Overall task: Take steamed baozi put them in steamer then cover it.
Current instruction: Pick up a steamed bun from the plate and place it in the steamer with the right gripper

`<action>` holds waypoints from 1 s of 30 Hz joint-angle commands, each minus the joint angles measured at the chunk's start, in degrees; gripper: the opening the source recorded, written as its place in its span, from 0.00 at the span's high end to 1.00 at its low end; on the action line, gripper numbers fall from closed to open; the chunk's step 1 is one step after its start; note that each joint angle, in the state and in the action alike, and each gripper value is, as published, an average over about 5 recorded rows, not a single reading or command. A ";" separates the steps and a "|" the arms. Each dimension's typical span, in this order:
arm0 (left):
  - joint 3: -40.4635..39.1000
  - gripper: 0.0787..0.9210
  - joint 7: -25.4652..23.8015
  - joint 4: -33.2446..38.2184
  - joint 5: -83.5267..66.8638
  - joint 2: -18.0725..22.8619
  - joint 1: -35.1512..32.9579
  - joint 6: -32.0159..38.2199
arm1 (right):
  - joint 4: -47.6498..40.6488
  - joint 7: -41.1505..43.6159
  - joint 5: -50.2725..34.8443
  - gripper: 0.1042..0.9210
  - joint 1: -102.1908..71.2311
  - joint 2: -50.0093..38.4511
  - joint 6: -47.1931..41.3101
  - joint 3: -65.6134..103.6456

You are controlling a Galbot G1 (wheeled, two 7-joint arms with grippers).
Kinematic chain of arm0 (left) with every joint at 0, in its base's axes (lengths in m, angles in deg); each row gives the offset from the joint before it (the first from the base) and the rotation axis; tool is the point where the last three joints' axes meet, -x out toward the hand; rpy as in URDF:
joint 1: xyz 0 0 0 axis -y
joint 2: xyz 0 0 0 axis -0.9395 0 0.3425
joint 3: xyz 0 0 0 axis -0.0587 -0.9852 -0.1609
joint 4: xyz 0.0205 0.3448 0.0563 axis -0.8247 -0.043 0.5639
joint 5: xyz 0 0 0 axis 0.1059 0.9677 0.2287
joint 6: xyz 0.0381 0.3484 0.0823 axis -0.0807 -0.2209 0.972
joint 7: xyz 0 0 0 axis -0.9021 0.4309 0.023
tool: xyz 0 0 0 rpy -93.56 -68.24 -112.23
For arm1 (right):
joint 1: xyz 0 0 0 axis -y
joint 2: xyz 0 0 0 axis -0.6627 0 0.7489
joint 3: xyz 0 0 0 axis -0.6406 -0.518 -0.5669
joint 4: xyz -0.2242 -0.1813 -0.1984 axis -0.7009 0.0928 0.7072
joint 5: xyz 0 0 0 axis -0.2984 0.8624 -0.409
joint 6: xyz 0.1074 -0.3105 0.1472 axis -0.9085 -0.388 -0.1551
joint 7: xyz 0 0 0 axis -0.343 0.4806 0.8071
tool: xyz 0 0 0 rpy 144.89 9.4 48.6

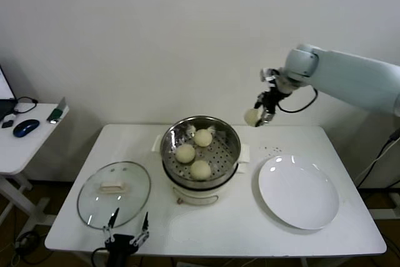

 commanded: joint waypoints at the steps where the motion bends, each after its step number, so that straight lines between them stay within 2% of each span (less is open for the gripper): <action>1: -0.60 0.12 -0.03 -0.23 0.07 -0.19 0.28 0.04 | 3.13 -3.19 -12.02 0.30 4.54 12.80 -3.10 -7.24; 18: 0.11 0.12 0.01 -0.58 -0.35 -0.71 0.38 0.08 | 3.08 -5.02 -5.02 0.30 -4.93 14.88 -3.51 -9.68; 30: 0.07 0.12 0.09 -1.09 -0.36 -0.72 0.37 0.21 | 0.96 -6.02 -3.92 0.27 -7.38 15.59 -3.50 -8.39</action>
